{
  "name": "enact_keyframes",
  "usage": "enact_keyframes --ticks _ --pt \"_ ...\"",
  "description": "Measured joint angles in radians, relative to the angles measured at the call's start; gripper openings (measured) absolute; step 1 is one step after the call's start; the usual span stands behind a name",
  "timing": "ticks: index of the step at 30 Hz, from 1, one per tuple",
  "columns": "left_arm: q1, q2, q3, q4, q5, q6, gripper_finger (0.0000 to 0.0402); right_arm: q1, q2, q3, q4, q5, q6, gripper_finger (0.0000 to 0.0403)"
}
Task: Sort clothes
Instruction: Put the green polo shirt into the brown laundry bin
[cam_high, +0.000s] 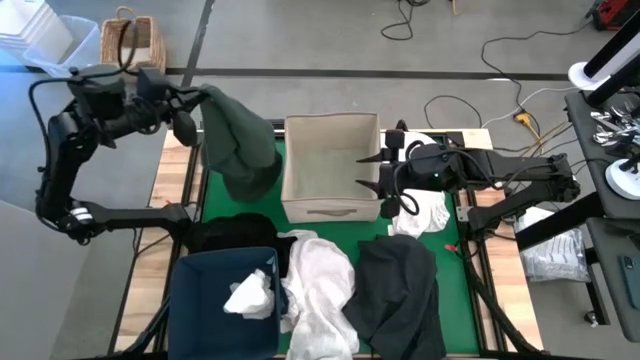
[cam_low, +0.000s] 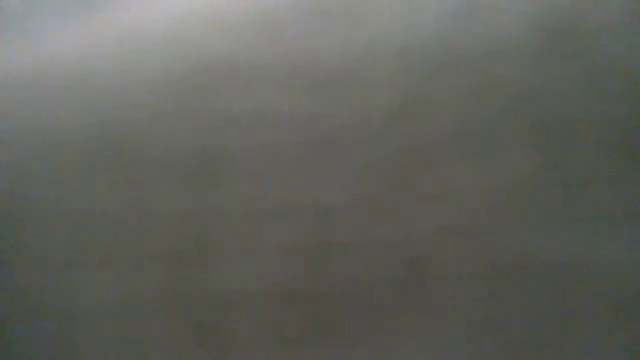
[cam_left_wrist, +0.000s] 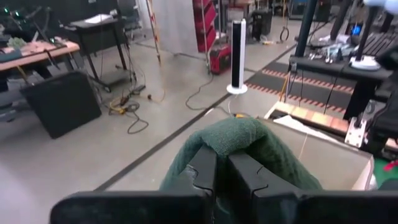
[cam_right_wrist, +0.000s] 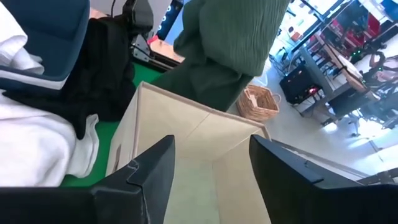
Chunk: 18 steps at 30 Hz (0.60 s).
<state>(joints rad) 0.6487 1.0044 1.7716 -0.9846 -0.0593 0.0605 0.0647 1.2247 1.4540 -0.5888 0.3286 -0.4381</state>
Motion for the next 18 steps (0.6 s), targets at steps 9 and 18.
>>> enact_keyframes --ticks 9,18 --pt "0.0 0.036 0.087 -0.003 0.024 -0.018 0.0 -0.01 0.0 0.0 0.003 0.0 -0.01 0.0201" --pt "0.0 0.039 0.062 -0.014 0.025 -0.018 0.0 -0.013 0.0 0.0 0.0 0.0 -0.011 0.0199"
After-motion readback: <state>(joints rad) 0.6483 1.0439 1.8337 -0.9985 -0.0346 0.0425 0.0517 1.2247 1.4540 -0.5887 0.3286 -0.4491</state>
